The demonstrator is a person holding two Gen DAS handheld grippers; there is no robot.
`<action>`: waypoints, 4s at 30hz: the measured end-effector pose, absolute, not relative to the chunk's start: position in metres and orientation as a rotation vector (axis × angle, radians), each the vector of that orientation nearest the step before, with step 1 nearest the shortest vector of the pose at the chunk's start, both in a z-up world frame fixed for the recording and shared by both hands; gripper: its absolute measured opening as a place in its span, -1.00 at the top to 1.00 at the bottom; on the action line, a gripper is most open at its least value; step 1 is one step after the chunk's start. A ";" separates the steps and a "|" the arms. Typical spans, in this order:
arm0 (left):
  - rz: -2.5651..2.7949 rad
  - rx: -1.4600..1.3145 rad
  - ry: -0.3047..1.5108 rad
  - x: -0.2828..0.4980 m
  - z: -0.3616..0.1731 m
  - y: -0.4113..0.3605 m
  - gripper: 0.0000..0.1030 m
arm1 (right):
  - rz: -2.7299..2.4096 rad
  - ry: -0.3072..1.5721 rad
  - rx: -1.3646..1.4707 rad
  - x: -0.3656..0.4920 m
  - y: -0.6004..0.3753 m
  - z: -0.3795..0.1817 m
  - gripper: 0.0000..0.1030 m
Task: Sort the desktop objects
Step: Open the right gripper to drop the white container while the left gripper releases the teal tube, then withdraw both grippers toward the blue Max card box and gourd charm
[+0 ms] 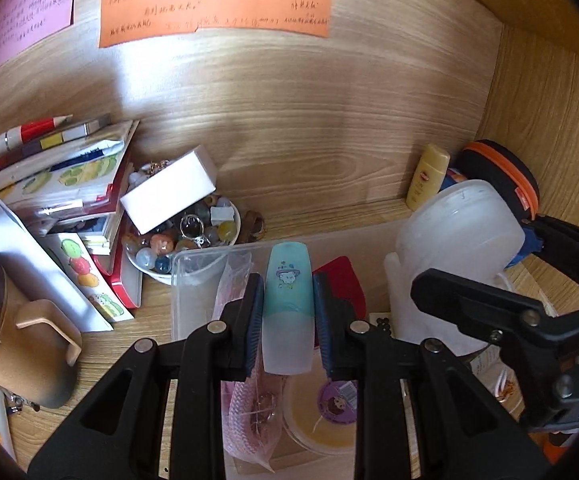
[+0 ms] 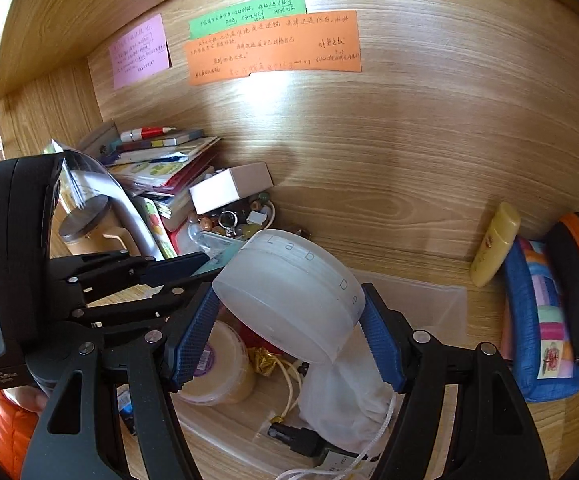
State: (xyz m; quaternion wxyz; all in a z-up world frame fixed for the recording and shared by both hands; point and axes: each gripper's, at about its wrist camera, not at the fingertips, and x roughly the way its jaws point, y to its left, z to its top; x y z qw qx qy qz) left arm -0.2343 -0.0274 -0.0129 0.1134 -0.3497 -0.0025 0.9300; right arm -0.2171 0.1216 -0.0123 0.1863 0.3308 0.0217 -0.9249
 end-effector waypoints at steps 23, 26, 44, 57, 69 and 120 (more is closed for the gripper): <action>2.739 -1.113 0.081 -0.243 -0.029 -0.021 0.53 | -2.616 0.107 1.075 -0.240 0.120 -0.040 -0.31; 2.741 -1.112 0.085 -0.244 -0.029 -0.021 0.53 | -2.616 0.123 1.081 -0.241 0.119 -0.042 -0.32; 2.722 -1.111 0.071 -0.242 -0.025 -0.024 0.36 | -2.622 0.125 1.013 -0.232 0.123 -0.033 -0.48; 2.743 -1.062 0.098 -0.234 -0.017 -0.023 -0.10 | -2.664 0.135 0.942 -0.211 0.129 -0.014 -0.63; 2.803 -0.936 0.134 -0.209 0.010 -0.019 -0.60 | -2.741 0.260 0.885 -0.175 0.127 0.002 -0.71; 2.771 -1.149 0.102 -0.082 -0.052 -0.064 -0.97 | -2.600 0.188 1.114 -0.071 0.103 -0.080 -0.88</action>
